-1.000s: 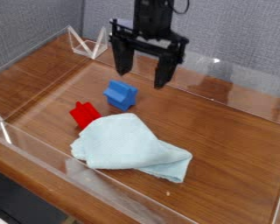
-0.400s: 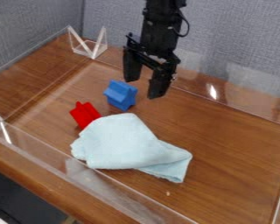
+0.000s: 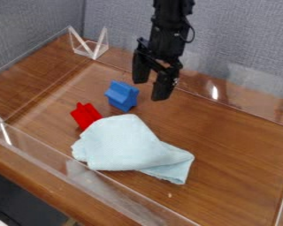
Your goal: Move the blue object to the left of cloth
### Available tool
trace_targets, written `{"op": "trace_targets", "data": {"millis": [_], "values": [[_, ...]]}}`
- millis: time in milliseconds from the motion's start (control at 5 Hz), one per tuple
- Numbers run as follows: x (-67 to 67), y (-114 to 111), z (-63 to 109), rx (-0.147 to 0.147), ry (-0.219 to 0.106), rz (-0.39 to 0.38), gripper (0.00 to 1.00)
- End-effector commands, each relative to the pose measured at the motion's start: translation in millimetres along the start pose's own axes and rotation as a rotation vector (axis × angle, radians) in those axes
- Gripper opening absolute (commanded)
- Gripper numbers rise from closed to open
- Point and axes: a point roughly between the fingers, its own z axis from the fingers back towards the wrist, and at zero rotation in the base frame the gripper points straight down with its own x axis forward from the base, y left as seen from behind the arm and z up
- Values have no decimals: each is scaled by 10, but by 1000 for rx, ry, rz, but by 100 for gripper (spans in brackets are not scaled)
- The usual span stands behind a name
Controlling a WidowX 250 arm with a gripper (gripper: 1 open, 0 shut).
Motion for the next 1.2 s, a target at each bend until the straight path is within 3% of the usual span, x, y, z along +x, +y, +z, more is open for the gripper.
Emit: {"op": "trace_targets", "data": {"millis": [0,400,1000], "values": [[149,95,163,44,-45,-69,100],[332,237,82,64,-31,-176,100],[481,306,14,72,-41,-233,100]]}}
